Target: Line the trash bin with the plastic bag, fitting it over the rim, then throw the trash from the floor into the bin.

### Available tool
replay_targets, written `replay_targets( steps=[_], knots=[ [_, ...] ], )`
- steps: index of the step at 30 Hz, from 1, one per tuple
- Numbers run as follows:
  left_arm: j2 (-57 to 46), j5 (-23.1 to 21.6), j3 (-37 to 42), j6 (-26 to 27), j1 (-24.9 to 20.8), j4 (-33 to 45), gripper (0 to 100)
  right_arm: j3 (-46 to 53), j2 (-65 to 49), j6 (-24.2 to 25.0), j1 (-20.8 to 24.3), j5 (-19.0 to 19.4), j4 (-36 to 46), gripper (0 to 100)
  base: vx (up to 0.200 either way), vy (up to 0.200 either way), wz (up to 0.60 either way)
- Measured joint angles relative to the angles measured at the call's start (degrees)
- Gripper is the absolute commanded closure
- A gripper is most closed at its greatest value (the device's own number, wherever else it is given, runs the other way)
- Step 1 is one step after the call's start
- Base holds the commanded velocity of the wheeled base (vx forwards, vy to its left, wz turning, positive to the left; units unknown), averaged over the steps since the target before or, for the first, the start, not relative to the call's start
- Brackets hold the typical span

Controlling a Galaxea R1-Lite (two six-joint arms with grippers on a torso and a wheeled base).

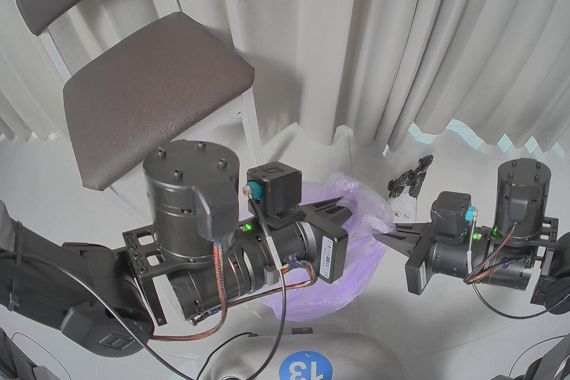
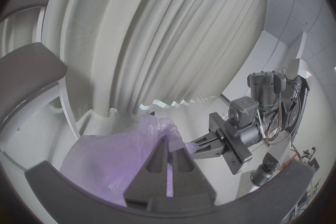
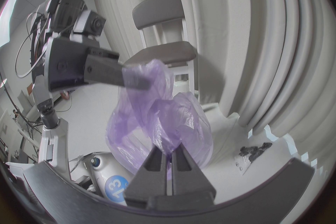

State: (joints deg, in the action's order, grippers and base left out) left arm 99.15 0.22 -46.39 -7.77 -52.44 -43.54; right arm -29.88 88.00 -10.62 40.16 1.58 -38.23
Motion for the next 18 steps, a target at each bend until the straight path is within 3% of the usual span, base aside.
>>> replay_targets(
  steps=[5, 11, 18],
  knots=[
    [2.01, -0.20, -0.16, -3.75, 1.82, -1.78, 100, 1.13, -0.83, 0.06, -1.49, -0.30, 0.05, 100, 0.000, 0.000, 0.00],
    [6.91, -0.27, -1.54, -8.13, 3.24, -9.56, 100, 1.85, -1.16, 0.80, -5.13, 0.84, -0.04, 100, 0.000, 0.000, 0.00],
    [12.40, -0.20, -2.82, -9.28, 3.85, -11.85, 100, 5.11, -1.27, 6.05, -8.52, 3.23, -0.59, 100, 0.000, 0.000, 0.00]
  ],
)
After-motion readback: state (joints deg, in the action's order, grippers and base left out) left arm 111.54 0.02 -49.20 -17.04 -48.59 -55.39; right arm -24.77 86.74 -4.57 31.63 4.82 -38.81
